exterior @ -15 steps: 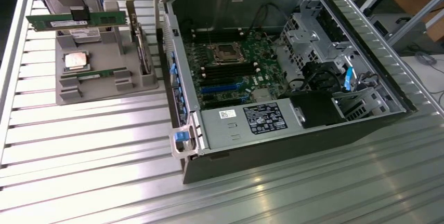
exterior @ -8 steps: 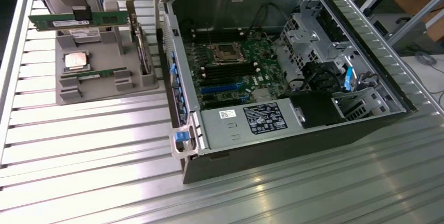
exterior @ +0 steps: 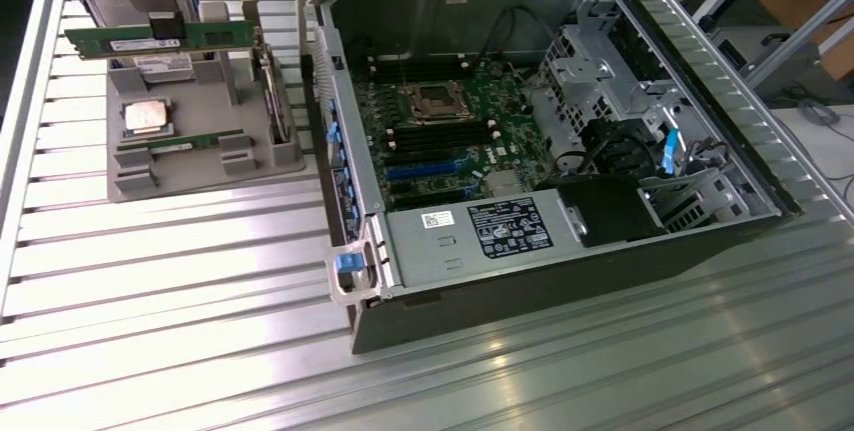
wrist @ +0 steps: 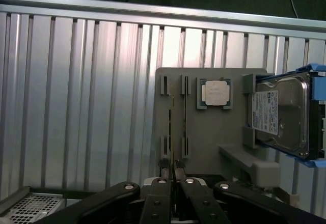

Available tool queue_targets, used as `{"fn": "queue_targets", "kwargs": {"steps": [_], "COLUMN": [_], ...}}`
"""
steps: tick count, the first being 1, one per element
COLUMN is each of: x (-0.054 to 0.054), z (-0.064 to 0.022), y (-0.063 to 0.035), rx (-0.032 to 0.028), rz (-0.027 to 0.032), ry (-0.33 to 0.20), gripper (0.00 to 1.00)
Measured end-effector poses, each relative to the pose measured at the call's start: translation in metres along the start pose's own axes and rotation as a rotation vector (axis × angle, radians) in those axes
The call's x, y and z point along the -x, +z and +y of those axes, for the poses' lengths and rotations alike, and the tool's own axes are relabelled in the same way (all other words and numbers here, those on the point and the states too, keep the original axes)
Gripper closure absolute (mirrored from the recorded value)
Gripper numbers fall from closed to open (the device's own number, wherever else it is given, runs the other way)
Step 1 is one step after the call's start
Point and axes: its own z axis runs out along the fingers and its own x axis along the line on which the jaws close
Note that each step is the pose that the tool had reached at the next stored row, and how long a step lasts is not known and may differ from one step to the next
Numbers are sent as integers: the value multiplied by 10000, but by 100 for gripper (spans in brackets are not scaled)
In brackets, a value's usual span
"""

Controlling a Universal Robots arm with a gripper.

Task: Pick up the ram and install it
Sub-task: 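Pick up the ram and move it above insertion slot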

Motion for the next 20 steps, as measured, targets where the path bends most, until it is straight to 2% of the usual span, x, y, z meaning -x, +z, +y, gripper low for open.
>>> {"fn": "queue_targets", "kwargs": {"steps": [20], "x": [-16], "z": [-207], "y": [-12], "rx": [54], "rz": [-5], "ry": [1], "gripper": [87]}}
